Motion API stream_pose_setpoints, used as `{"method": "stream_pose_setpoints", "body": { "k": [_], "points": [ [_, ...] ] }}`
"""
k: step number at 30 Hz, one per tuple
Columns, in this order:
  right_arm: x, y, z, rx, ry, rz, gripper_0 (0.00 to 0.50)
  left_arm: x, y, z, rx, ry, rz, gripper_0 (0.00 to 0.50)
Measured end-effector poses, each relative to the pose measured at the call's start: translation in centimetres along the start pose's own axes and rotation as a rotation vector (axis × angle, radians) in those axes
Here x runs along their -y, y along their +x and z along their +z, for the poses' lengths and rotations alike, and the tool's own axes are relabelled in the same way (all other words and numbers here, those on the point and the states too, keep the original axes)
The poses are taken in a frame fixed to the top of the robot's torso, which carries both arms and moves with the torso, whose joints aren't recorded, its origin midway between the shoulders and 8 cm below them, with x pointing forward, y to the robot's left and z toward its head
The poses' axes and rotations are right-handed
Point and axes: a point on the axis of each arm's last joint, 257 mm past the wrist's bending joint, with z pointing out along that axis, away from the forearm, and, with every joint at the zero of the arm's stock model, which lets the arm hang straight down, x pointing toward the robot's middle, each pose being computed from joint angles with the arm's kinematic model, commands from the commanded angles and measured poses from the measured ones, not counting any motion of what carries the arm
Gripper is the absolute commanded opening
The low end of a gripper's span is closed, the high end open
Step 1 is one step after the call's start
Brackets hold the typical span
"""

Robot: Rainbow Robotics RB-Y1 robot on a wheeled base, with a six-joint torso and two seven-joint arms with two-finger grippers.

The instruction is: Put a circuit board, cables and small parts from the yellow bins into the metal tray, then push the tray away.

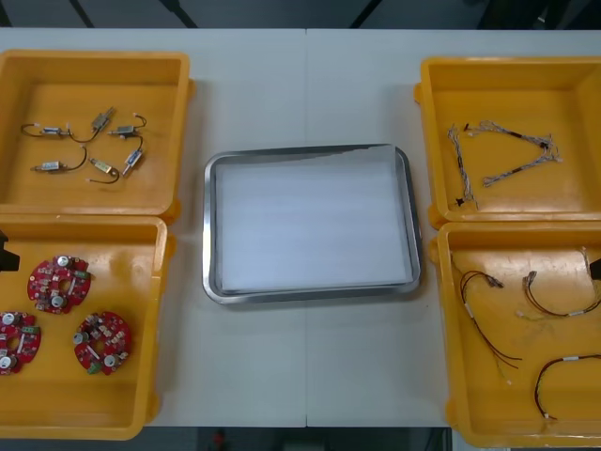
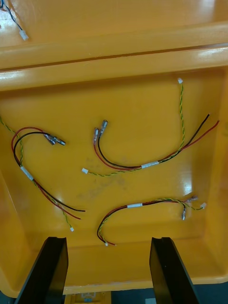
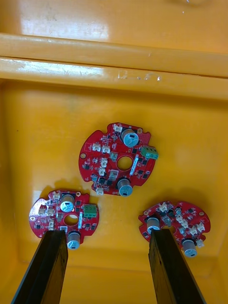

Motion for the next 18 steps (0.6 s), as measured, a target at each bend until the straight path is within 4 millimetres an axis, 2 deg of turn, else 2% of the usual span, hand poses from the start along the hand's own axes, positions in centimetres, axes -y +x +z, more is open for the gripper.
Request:
{"method": "stream_pose_setpoints", "body": {
  "k": [18],
  "points": [
    [0.95, 0.61, -0.17, -0.021, 0.026, -0.008, 0.5, 0.0, 0.0, 0.0, 0.0, 0.0, 0.0, 0.5]
  ]
}}
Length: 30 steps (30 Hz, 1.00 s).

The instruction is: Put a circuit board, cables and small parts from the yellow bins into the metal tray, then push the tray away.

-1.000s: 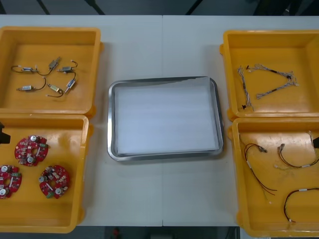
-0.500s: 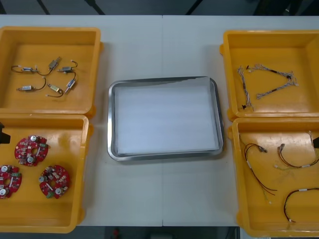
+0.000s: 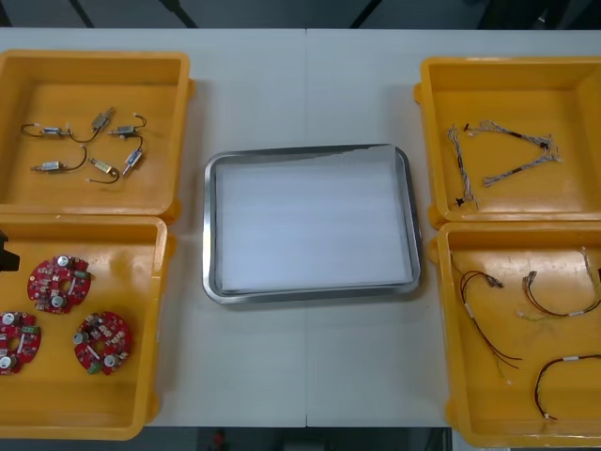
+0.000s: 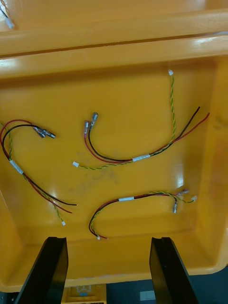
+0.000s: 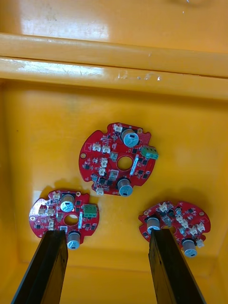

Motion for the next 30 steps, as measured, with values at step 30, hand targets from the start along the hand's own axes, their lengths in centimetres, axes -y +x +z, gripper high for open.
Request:
{"method": "stream_pose_setpoints", "body": {
  "k": [30],
  "points": [
    [2.1, 2.9, 4.0, 0.012, -0.008, 0.46, 0.5, -0.5, 0.6, 0.3, -0.009, -0.01, 0.007, 0.5]
  ]
}}
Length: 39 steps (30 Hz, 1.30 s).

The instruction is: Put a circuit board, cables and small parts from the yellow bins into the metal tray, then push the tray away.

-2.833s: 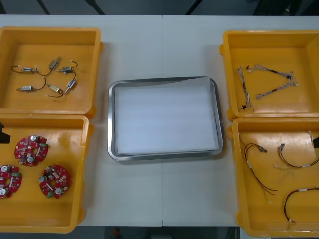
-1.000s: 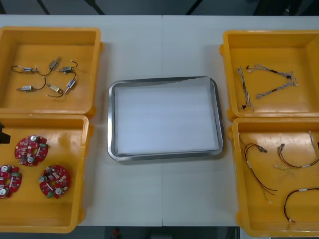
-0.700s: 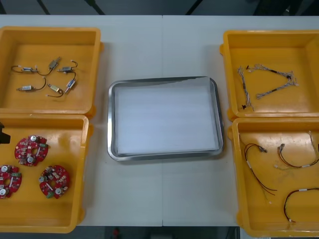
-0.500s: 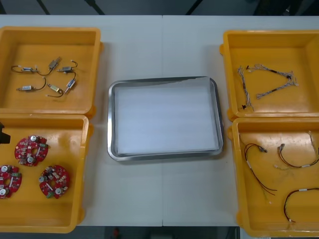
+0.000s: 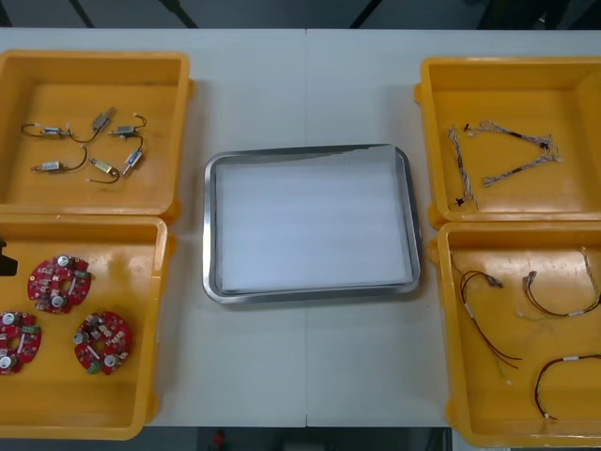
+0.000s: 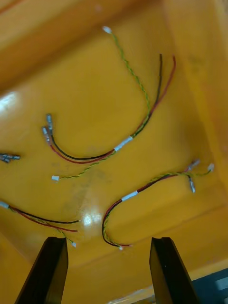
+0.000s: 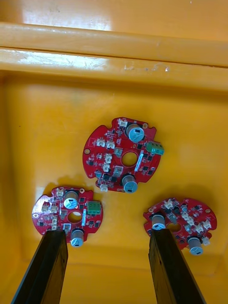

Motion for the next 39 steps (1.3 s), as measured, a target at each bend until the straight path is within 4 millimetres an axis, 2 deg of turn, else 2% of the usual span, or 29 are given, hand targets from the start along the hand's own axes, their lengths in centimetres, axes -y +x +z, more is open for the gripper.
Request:
{"method": "stream_pose_setpoints", "body": {
  "k": [2, 6, 12, 17, 22, 31, 35, 39],
  "points": [
    [0.4, 0.4, 0.3, -0.008, 0.004, 0.087, 0.5, -0.2, 0.0, 0.0, -0.001, -0.003, -0.001, 0.5],
    [0.9, 0.9, 0.6, -0.019, 0.014, 0.146, 0.5, -0.7, -0.5, 0.2, 0.01, -0.004, -0.022, 0.5],
    [0.6, 0.5, 1.0, -0.013, -0.007, 0.38, 0.5, -2.1, -0.9, 0.6, 0.012, -0.018, -0.058, 0.5],
    [0.7, 0.4, 1.9, -0.027, -0.015, 0.453, 0.5, -2.6, -0.9, 1.2, 0.023, -0.01, -0.08, 0.5],
    [0.7, 0.7, 3.3, -0.049, -0.019, 0.599, 0.5, -3.4, 0.2, 1.9, 0.002, -0.018, -0.099, 0.5],
    [1.0, 1.6, 6.2, -0.053, 0.001, 0.702, 0.5, -4.2, 2.1, 3.0, -0.016, -0.025, -0.114, 0.5],
    [1.6, 2.2, 7.4, -0.032, 0.038, 0.717, 0.5, -4.4, 2.1, 4.2, 0.019, -0.031, -0.082, 0.5],
    [1.5, 2.9, 8.9, -0.029, 0.038, 0.745, 0.5, -4.4, 3.7, 6.0, 0.003, -0.02, -0.081, 0.5]
  ]
}}
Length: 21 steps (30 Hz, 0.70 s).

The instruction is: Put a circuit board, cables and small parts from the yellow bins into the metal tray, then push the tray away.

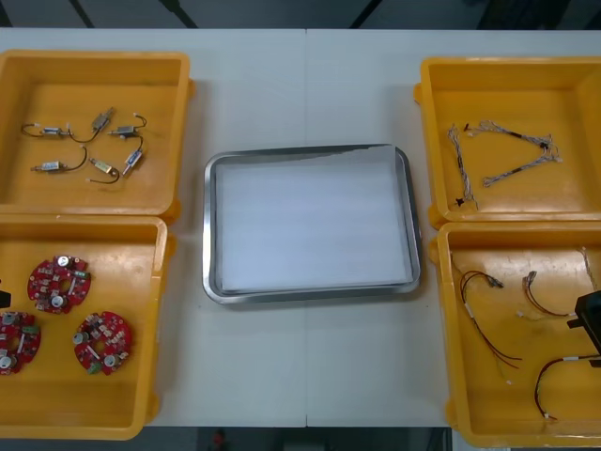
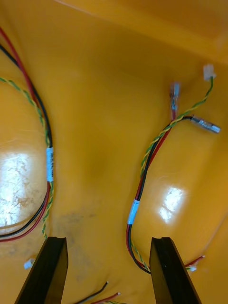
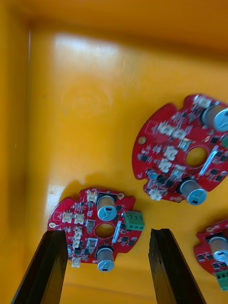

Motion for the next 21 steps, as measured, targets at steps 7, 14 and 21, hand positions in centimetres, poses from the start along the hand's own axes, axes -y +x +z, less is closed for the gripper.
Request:
{"method": "stream_pose_setpoints", "body": {
  "k": [7, 14, 21],
  "points": [
    [0.7, 0.0, 2.3, -0.007, 0.001, 0.075, 0.5, -0.3, 1.1, 0.9, -0.016, -0.004, -0.004, 0.5],
    [0.9, -0.9, 2.7, 0.028, 0.002, 0.077, 0.5, -0.5, 1.4, 2.0, -0.006, -0.028, 0.031, 0.5],
    [0.8, 0.0, 3.1, 0.007, -0.005, 0.091, 0.5, -0.2, 1.7, 3.0, -0.011, -0.016, 0.022, 0.5]
  ]
}}
